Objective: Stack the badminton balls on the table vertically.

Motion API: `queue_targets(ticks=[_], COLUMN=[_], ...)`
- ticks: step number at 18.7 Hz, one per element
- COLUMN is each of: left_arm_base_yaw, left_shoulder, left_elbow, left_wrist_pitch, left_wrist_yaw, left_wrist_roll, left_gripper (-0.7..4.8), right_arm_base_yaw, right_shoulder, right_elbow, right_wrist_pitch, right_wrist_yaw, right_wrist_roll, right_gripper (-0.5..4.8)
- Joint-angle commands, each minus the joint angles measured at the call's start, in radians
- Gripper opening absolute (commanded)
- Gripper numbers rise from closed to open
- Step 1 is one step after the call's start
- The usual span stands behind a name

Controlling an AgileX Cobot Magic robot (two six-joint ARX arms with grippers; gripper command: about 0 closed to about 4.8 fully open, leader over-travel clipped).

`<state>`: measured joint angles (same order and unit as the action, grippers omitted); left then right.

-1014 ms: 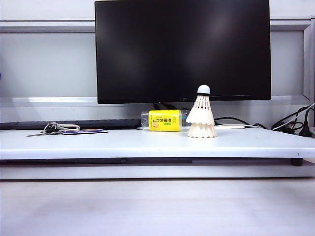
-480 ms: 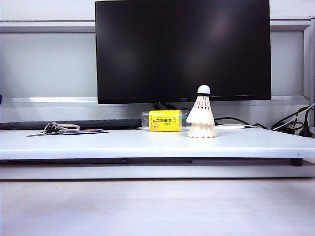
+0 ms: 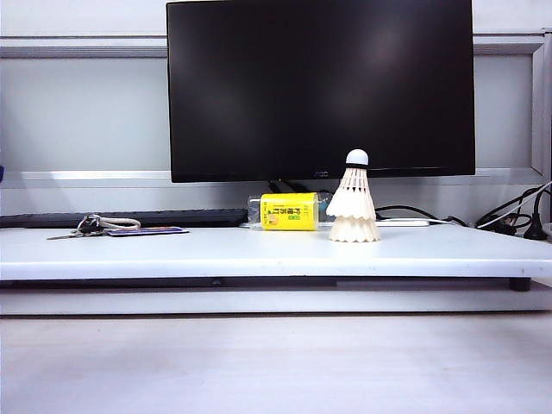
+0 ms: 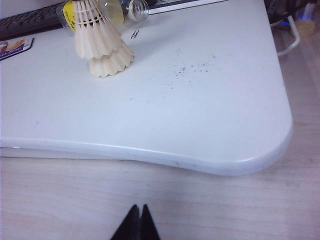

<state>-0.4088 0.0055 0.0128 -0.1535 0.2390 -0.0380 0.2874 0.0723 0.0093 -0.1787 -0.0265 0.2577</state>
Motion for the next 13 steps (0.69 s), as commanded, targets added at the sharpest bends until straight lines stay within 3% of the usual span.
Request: queue_targets(ticks=[1, 6, 13], left_arm_base_yaw=[0.096, 0.35, 0.363], left_shoulder=[-0.005, -0.005, -0.005], left_elbow=[-0.006, -0.007, -0.007], left_wrist_pitch=[-0.005, -0.006, -0.005], left_wrist_yaw=[0.012, 0.008, 0.009], left_wrist_roll=[0.001, 0.001, 0.001], left_gripper=[-0.05, -0.05, -0.05], right_arm_base_yaw=[-0.049, -0.15, -0.161], right_shoulder=[-0.062, -0.071, -0.071], right_elbow=[-0.001, 0.0, 0.0], right_wrist_pitch=[-0.003, 0.003, 0.003], right_wrist_yaw=[0.002, 0.002, 0.003], right_wrist_roll=[0.004, 0.004, 0.004], right_gripper=[-0.04, -0.04, -0.04])
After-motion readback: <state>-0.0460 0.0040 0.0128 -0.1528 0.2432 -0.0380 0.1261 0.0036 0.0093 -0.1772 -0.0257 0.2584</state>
